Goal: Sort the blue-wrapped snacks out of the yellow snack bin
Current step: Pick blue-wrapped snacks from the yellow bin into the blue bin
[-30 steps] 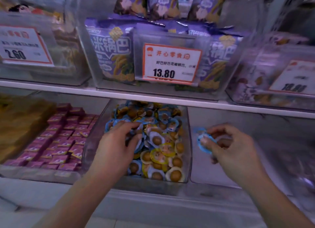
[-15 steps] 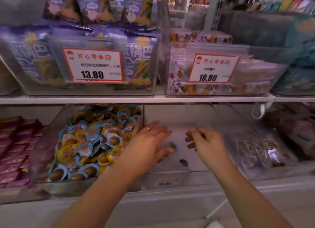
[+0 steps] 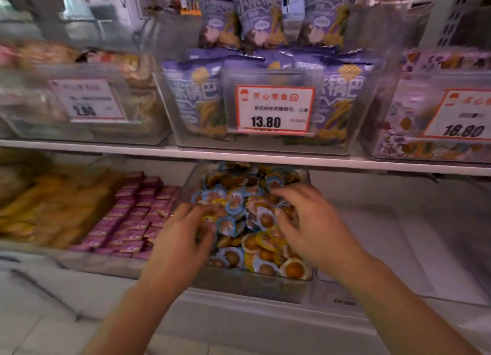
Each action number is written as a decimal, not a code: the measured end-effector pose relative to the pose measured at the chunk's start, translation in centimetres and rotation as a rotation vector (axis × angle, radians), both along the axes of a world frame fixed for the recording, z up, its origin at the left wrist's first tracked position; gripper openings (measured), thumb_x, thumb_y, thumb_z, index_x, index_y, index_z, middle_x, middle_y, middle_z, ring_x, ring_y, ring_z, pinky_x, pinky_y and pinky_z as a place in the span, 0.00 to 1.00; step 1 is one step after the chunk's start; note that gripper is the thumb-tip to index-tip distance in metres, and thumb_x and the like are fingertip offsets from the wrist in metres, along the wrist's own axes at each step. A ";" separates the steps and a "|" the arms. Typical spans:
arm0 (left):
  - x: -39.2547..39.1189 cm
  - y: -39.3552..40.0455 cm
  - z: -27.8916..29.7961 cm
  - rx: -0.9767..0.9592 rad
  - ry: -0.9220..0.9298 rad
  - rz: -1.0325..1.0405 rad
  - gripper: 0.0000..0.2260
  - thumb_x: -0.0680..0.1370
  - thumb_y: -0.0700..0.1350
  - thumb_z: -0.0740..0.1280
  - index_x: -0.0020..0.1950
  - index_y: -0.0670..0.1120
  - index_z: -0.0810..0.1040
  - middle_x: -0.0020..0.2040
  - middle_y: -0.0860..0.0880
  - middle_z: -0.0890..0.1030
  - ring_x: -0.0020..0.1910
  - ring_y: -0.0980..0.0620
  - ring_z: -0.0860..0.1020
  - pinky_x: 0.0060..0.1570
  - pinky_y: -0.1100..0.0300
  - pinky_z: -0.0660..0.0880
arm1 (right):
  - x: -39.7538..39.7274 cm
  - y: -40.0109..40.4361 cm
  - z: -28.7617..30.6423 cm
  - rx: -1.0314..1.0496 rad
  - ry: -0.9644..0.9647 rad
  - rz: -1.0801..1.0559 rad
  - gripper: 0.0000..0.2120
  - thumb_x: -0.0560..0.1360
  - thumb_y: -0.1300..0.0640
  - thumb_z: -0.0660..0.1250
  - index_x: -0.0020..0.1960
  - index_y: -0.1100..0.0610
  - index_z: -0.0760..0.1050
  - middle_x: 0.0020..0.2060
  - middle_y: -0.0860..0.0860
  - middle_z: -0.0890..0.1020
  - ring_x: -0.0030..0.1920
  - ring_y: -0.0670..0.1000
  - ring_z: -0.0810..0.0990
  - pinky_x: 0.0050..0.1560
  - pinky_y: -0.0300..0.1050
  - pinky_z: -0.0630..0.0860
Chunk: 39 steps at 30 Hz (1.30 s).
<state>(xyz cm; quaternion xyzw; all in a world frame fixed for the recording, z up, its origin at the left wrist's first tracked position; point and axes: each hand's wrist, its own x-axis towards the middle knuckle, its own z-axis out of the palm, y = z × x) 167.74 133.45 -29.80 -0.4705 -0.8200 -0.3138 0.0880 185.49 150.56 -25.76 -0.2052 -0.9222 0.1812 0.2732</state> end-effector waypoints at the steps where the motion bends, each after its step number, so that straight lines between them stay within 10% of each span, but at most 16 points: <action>1: 0.0 -0.3 -0.4 -0.008 0.000 -0.023 0.16 0.75 0.44 0.72 0.62 0.53 0.78 0.55 0.53 0.77 0.53 0.51 0.77 0.49 0.62 0.70 | -1.1 -0.5 -0.1 0.043 -0.053 0.035 0.18 0.78 0.53 0.65 0.67 0.51 0.74 0.61 0.49 0.77 0.62 0.52 0.73 0.64 0.47 0.71; 8: -1.1 1.8 -0.5 -0.091 0.075 -0.182 0.24 0.76 0.55 0.69 0.71 0.56 0.71 0.67 0.55 0.73 0.63 0.49 0.74 0.62 0.54 0.73 | -5.0 -1.8 -2.7 0.250 -0.441 -0.003 0.28 0.76 0.41 0.64 0.73 0.51 0.67 0.68 0.49 0.69 0.68 0.55 0.64 0.67 0.52 0.69; 18: -1.8 3.7 0.0 -0.241 0.096 -0.296 0.15 0.77 0.55 0.67 0.63 0.56 0.78 0.58 0.53 0.76 0.59 0.48 0.75 0.56 0.50 0.74 | -4.4 -0.8 -2.5 -0.110 -0.195 -0.064 0.08 0.68 0.58 0.74 0.43 0.50 0.77 0.44 0.44 0.74 0.43 0.47 0.76 0.45 0.47 0.76; 27: -0.6 3.4 -0.5 -0.150 0.052 -0.226 0.14 0.78 0.56 0.66 0.60 0.51 0.80 0.53 0.51 0.81 0.53 0.48 0.78 0.53 0.51 0.74 | -5.0 -1.3 -3.5 -0.081 -0.171 0.021 0.24 0.73 0.55 0.72 0.68 0.51 0.74 0.61 0.50 0.80 0.62 0.53 0.77 0.63 0.48 0.74; 34: -0.4 3.6 -0.4 -0.050 -0.039 -0.174 0.09 0.76 0.46 0.71 0.56 0.51 0.83 0.50 0.53 0.82 0.52 0.51 0.79 0.52 0.55 0.75 | -4.4 -1.3 -3.6 -0.118 -0.016 -0.067 0.05 0.74 0.57 0.71 0.50 0.50 0.81 0.47 0.46 0.84 0.49 0.47 0.80 0.50 0.44 0.78; 39: 0.5 3.7 0.8 0.226 -0.358 -0.130 0.09 0.77 0.46 0.71 0.49 0.61 0.82 0.47 0.66 0.82 0.49 0.68 0.79 0.43 0.77 0.71 | -4.2 -1.0 -2.3 -0.443 0.211 -0.205 0.06 0.75 0.56 0.72 0.44 0.47 0.78 0.39 0.41 0.83 0.42 0.39 0.81 0.40 0.33 0.77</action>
